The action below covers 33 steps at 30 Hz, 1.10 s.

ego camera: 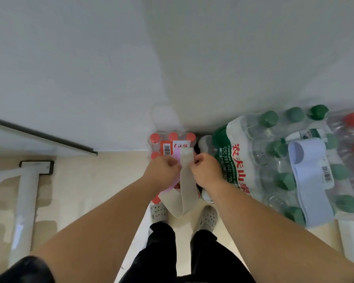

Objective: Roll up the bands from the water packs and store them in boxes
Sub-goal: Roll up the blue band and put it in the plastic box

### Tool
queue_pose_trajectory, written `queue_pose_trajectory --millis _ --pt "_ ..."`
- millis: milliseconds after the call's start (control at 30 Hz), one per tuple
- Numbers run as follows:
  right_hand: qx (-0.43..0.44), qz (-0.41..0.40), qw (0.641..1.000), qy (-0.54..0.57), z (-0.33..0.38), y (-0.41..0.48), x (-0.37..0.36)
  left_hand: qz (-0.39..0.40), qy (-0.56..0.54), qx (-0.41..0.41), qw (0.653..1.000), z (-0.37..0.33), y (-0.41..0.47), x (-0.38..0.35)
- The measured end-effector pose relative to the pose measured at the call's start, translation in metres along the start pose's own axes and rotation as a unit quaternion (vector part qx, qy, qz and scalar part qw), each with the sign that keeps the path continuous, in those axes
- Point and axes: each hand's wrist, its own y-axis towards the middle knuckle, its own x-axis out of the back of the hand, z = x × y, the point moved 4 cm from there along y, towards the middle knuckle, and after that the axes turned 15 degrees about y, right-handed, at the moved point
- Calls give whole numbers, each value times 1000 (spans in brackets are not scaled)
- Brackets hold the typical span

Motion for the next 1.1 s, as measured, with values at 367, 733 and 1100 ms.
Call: queue_pose_trajectory --millis 367,733,1100 --pt "-35 -5 986 165 -1 -12 3 -36 -92 47 994 -7 1 -1" --pt "-12 41 967 253 31 -105 51 -2 -170 -49 984 -38 -93 36" --pt "83 90 932 342 41 -196 120 0 -207 -140 968 -99 -193 53"
